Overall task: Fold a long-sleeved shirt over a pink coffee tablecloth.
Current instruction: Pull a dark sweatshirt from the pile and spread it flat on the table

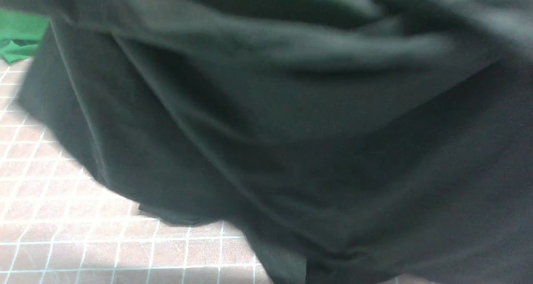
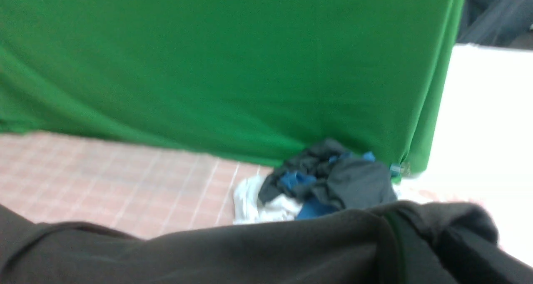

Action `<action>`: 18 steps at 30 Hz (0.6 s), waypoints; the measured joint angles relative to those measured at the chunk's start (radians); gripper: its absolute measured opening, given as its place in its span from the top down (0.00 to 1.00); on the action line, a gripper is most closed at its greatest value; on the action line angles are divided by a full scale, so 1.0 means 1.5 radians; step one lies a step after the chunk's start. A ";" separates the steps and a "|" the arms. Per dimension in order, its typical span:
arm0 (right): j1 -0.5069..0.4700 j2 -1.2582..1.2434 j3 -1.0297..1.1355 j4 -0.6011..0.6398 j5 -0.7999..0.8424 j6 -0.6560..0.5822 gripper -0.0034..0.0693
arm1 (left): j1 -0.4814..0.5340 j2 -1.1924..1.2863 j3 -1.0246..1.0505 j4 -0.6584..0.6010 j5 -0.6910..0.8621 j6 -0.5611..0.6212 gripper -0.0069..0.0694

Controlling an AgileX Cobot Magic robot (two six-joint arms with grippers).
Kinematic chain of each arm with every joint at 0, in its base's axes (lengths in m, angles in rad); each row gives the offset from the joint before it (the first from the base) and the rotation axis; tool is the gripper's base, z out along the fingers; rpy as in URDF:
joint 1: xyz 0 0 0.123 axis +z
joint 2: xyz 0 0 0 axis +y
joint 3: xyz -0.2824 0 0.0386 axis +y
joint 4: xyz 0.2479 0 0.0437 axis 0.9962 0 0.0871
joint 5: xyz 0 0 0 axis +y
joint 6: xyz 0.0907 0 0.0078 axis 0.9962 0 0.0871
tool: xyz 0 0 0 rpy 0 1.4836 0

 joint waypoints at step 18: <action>-0.093 0.387 -0.462 -0.008 -0.442 -0.079 0.87 | 0.181 0.315 -0.451 -0.180 -0.165 0.038 0.87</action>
